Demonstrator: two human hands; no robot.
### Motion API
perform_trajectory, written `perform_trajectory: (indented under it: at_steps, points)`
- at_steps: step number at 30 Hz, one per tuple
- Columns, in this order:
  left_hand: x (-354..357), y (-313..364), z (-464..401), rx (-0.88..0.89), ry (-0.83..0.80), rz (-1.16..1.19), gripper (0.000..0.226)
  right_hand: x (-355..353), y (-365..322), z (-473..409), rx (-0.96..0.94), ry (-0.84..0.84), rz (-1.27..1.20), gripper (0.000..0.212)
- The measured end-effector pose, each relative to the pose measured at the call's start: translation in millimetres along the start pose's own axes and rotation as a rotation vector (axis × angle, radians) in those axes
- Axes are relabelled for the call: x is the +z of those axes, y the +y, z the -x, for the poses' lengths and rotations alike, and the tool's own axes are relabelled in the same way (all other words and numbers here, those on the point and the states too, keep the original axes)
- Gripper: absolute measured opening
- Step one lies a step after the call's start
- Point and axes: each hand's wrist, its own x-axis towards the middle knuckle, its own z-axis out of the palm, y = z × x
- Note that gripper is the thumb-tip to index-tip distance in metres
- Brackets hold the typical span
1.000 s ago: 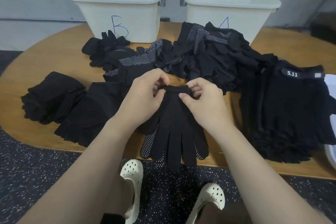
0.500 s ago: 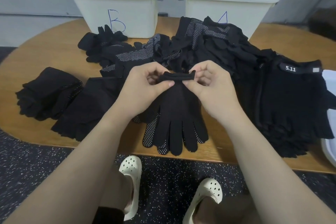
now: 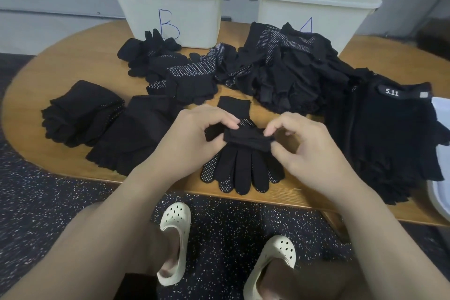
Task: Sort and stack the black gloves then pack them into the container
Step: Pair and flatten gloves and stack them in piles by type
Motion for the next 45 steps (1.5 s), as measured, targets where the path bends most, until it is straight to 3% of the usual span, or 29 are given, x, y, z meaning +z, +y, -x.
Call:
perform_trajectory:
  at_steps: [4,18,22,24,26,30,37,45]
  points:
    - [-1,1,5,0.012,-0.031,-0.071,0.024,4,3,6,-0.071,-0.058,0.072,0.020]
    - [-12,11,15,0.064,-0.239,-0.341,0.027,1,-3,14,-0.011,-0.186,0.217,0.023]
    - [-4,16,13,0.067,-0.154,-0.373,0.032,6,-6,16,0.050,-0.046,0.136,0.023]
    - [3,17,11,0.027,-0.198,-0.410,0.042,15,-10,17,0.043,0.078,0.164,0.023]
    - [9,16,12,-0.009,-0.268,-0.470,0.052,25,-16,17,0.046,0.087,0.232,0.031]
    - [16,8,15,-0.060,-0.408,-0.535,0.068,47,-26,23,0.103,-0.179,0.389,0.053]
    - [12,11,20,-0.068,-0.483,-0.611,0.071,43,-25,31,0.228,-0.309,0.499,0.067]
    - [8,10,16,-0.093,-0.503,-0.515,0.080,36,-26,32,0.361,-0.230,0.460,0.084]
